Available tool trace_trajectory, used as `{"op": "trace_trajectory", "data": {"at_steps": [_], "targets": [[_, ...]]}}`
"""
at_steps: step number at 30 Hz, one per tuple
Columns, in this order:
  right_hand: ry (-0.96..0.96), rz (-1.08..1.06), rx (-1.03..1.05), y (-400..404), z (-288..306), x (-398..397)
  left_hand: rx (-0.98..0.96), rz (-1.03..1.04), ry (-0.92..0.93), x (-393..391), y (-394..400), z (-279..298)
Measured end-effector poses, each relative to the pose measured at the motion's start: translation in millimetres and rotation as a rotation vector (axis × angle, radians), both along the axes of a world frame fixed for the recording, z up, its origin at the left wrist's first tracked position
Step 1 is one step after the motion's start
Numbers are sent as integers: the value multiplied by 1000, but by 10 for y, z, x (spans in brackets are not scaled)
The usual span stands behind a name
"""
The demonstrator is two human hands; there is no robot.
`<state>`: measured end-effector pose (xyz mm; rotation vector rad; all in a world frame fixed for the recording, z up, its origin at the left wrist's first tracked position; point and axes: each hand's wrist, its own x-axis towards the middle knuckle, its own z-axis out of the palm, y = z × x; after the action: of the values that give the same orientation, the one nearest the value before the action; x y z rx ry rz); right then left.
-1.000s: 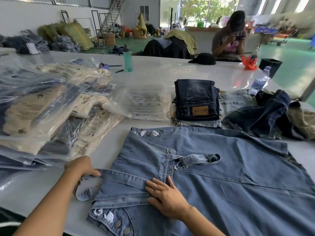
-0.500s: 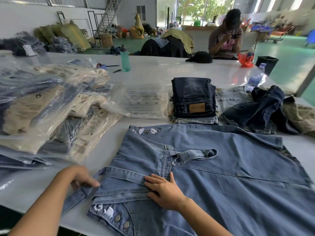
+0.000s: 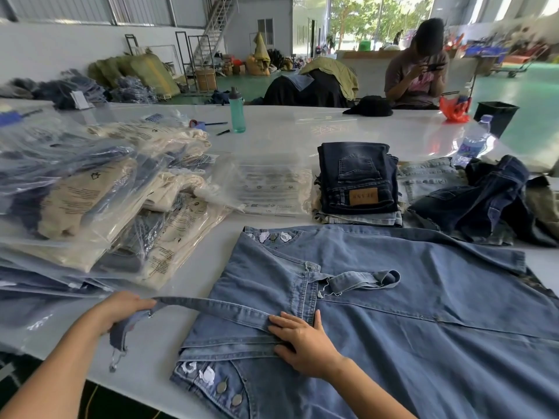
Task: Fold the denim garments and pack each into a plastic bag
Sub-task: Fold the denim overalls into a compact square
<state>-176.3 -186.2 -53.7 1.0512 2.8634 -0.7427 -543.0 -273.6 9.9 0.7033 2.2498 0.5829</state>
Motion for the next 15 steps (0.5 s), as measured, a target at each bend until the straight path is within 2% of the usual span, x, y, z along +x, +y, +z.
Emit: {"op": "trace_trajectory", "data": {"at_steps": [6,9,12,15], "targets": [[-2,-9,12,-40,8,-5,-145,-94,344,207,388,404],[-33,-1,23,-47,59,-10,-293,-197,395,382,619,540],[-54,11,99,-93,149,-96,-396,-387,467,651,814,690],[125,-24,93,-203,283,-283,-419,-481,380,851,963,725]]}}
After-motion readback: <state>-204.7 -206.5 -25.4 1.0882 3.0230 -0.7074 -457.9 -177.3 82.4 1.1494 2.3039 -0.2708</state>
